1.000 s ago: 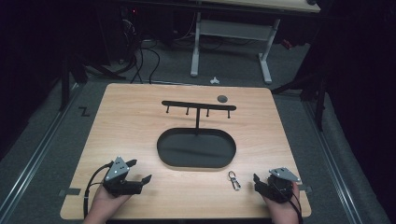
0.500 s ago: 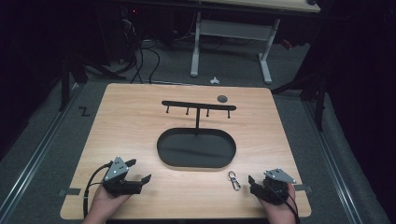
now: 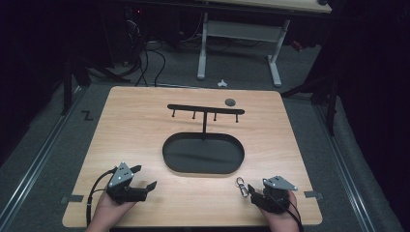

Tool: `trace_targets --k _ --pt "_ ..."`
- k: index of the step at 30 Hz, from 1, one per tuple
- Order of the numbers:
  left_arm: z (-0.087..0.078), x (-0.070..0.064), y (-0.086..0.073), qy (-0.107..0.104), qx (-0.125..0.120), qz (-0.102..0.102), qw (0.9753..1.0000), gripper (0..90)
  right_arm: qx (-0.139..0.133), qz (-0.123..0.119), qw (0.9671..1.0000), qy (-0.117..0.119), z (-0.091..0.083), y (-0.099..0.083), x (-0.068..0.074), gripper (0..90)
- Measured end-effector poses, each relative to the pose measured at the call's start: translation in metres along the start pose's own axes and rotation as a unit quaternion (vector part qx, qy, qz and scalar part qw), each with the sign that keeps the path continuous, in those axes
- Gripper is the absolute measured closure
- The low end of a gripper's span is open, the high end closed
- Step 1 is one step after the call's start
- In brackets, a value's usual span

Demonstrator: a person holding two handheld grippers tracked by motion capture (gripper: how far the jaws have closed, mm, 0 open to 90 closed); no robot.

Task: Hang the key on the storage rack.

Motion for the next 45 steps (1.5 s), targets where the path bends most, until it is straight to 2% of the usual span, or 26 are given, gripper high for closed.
trace_targets --k 11,22,25,30,34,37,41,45 --pt "-0.001 0.001 0.001 -0.003 -0.003 0.003 1.0 15.5 0.006 -0.009 0.9999 0.007 0.005 0.002 0.011 38.5" --pt "0.0 0.0 0.001 -0.003 -0.002 0.003 1.0 15.6 0.016 -0.012 0.9997 0.01 0.009 -0.001 0.013 34.3" --pt "0.001 -0.001 0.001 -0.004 0.0 0.004 1.0 15.6 0.022 -0.01 0.9995 0.018 0.01 0.0 0.013 33.3" --pt "0.001 -0.003 0.0 -0.006 0.003 0.007 1.0 15.6 0.062 -0.011 0.9979 0.012 0.011 0.004 0.008 32.4" --pt "0.0 -0.003 0.0 -0.011 0.003 0.005 0.9999 15.6 0.088 -0.002 0.9959 0.021 0.011 0.007 0.005 31.7" --pt "0.0 -0.002 -0.001 -0.012 0.002 0.002 0.9999 15.7 0.108 -0.008 0.994 0.019 0.011 0.013 0.006 29.9" --pt "0.0 -0.002 -0.001 -0.012 0.0 0.0 0.9999 15.7 0.137 -0.025 0.9901 0.019 0.011 0.024 0.009 29.3" --pt "-0.001 -0.003 0.0 -0.014 -0.001 0.0 0.9999 15.7 0.175 -0.031 0.9836 0.03 0.014 0.033 0.011 28.4"
Point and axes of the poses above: each handheld gripper's, and its own axes: z roughly forward along the jaws, y roughly out of its top, x roughly to its left, the point moved 1 cm from there along z, roughly forward along the jaws, and after that the axes turned 8 degrees about y, right-handed, at the moved point
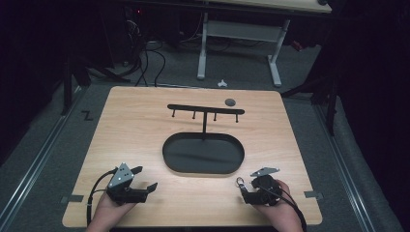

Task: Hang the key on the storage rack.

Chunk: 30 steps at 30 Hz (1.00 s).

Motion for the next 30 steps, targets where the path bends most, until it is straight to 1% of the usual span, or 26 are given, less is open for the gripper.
trace_targets --k 3,7,9,12,15,18,20,22,23,24,25,27,30 --pt "0.0 0.0 0.0 0.0 -0.001 0.001 1.0 15.7 0.025 0.0 0.9997 0.002 0.0 0.005 0.001 27.4" --pt "0.0 0.0 0.0 -0.001 0.0 0.001 1.0 15.7 0.051 -0.01 0.9986 -0.002 0.001 0.011 0.004 26.4" --pt "-0.001 0.001 0.0 -0.002 0.001 0.0 1.0 15.7 0.068 -0.006 0.9977 0.0 0.003 0.015 0.006 26.0" --pt "0.0 0.001 0.0 -0.003 0.001 -0.002 1.0 15.7 0.085 -0.005 0.9964 -0.002 0.004 0.019 0.007 25.4" --pt "0.0 0.001 0.0 -0.006 -0.001 -0.003 1.0 15.7 0.106 -0.012 0.9943 -0.011 0.004 0.023 0.008 24.7" --pt "0.0 0.0 0.0 -0.009 -0.002 -0.003 1.0 15.9 0.126 -0.004 0.992 -0.005 0.005 0.026 0.009 24.7" --pt "-0.001 0.0 -0.001 -0.01 0.0 -0.002 0.9999 15.9 0.14 -0.003 0.9902 -0.005 0.007 0.028 0.009 24.9" --pt "-0.001 0.0 -0.001 -0.011 -0.001 -0.002 0.9999 15.9 0.15 -0.008 0.9886 -0.009 0.008 0.03 0.01 24.9" --pt "-0.001 0.0 -0.001 -0.011 -0.002 -0.003 0.9999 16.0 0.153 -0.018 0.988 -0.009 0.009 0.032 0.011 24.9" --pt "-0.001 0.0 -0.001 -0.012 -0.002 -0.004 0.9999 16.1 0.157 -0.012 0.9874 -0.008 0.009 0.033 0.013 24.7" --pt "-0.001 0.0 -0.001 -0.012 -0.001 -0.004 0.9999 16.1 0.161 -0.014 0.9869 -0.009 0.008 0.035 0.013 24.7" --pt "-0.001 -0.001 -0.001 -0.014 0.0 -0.002 0.9999 16.2 0.159 -0.013 0.9871 -0.012 0.007 0.038 0.015 24.1" --pt "-0.001 -0.002 0.0 -0.014 -0.002 -0.001 0.9999 16.4 0.164 -0.019 0.9862 -0.005 0.008 0.041 0.018 23.4"
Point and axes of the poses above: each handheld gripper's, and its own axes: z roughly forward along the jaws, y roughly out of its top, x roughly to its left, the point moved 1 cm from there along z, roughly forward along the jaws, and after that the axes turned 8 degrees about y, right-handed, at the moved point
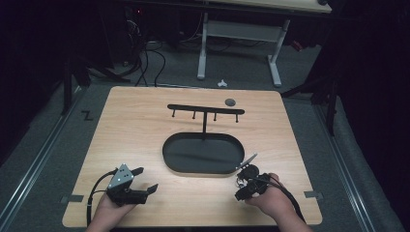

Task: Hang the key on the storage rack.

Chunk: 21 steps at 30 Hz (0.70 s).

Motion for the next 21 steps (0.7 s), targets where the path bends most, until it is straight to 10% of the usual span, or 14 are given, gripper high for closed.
trace_targets --k 21 --pt "0.002 -0.002 0.0 -0.004 0.004 0.009 0.9999 16.7 0.037 -0.007 0.9993 -0.001 0.013 0.019 -0.003 61.5"
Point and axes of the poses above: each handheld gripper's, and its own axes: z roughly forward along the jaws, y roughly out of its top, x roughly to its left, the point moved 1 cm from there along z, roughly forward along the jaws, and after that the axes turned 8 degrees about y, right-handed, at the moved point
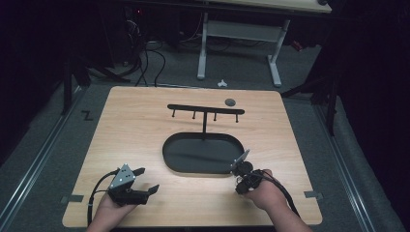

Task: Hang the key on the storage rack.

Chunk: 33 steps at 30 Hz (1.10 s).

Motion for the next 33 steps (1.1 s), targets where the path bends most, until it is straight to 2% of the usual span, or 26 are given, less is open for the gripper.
trace_targets --k 13,16,20,27,33 --pt "0.0 0.0 0.0003 -0.001 -0.001 0.001 1.0 17.1 0.006 0.016 0.9997 0.019 0.0014 0.0 -0.0038 68.4" --pt "0.0001 0.0003 0.0006 0.0 -0.001 0.002 1.0 17.2 -0.001 0.025 0.9991 0.033 -0.0018 -0.0014 -0.0066 69.0" --pt "0.0008 -0.0001 0.0009 -0.001 0.0 0.002 1.0 17.3 -0.005 0.025 0.9992 0.03 -0.0058 -0.0027 -0.0083 71.1" --pt "-0.0001 -0.0006 0.0011 -0.001 -0.001 0.004 1.0 17.4 0.004 0.023 0.9993 0.03 -0.0008 -0.0046 -0.0065 63.4" --pt "0.0002 -0.0004 0.001 -0.002 -0.001 0.004 1.0 17.4 0.005 0.012 0.9993 0.034 0.0015 -0.0043 -0.0046 67.8"
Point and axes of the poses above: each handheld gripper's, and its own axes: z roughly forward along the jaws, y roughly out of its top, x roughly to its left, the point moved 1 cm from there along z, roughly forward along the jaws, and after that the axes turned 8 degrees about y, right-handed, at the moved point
